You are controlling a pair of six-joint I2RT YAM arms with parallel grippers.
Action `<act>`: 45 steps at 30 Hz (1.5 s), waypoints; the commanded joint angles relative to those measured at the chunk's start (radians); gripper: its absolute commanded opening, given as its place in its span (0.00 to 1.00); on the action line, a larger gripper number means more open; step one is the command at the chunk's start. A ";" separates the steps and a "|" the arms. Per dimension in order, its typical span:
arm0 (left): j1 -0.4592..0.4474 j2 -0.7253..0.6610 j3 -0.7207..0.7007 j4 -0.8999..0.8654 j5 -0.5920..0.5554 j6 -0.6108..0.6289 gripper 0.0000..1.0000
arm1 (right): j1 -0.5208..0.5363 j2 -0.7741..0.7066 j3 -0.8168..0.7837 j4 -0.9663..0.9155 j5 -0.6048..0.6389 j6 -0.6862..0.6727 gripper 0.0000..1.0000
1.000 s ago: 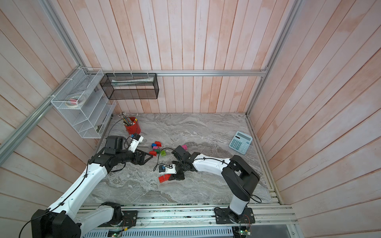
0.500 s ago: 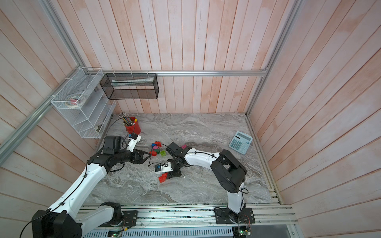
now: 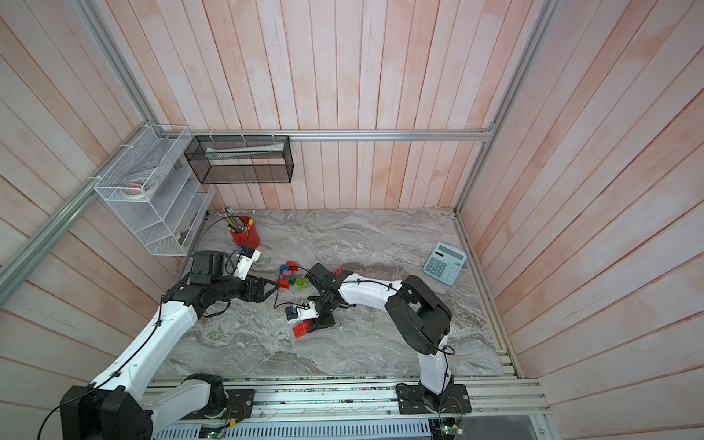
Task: Assemble the letter s with lego
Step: Assemble the lego brick with the lego brick.
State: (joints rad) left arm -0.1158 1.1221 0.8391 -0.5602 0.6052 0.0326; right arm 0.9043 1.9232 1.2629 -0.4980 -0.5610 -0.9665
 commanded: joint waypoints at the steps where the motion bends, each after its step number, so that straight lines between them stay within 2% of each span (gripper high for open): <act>1: 0.007 0.008 -0.013 0.019 0.024 0.008 0.91 | -0.003 0.034 0.021 -0.030 -0.017 -0.017 0.24; 27: 0.006 0.043 0.002 0.001 0.062 0.039 0.90 | -0.013 0.095 0.067 -0.096 0.003 -0.049 0.21; 37: 0.007 0.053 0.005 -0.001 0.057 0.050 0.89 | 0.012 0.067 -0.005 -0.025 0.120 -0.042 0.19; 45: 0.007 0.054 0.005 0.000 0.059 0.052 0.89 | 0.022 0.039 -0.004 -0.042 0.147 -0.023 0.17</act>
State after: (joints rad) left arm -0.1158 1.1725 0.8391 -0.5610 0.6502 0.0647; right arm 0.9218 1.9564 1.2873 -0.4839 -0.5091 -0.9962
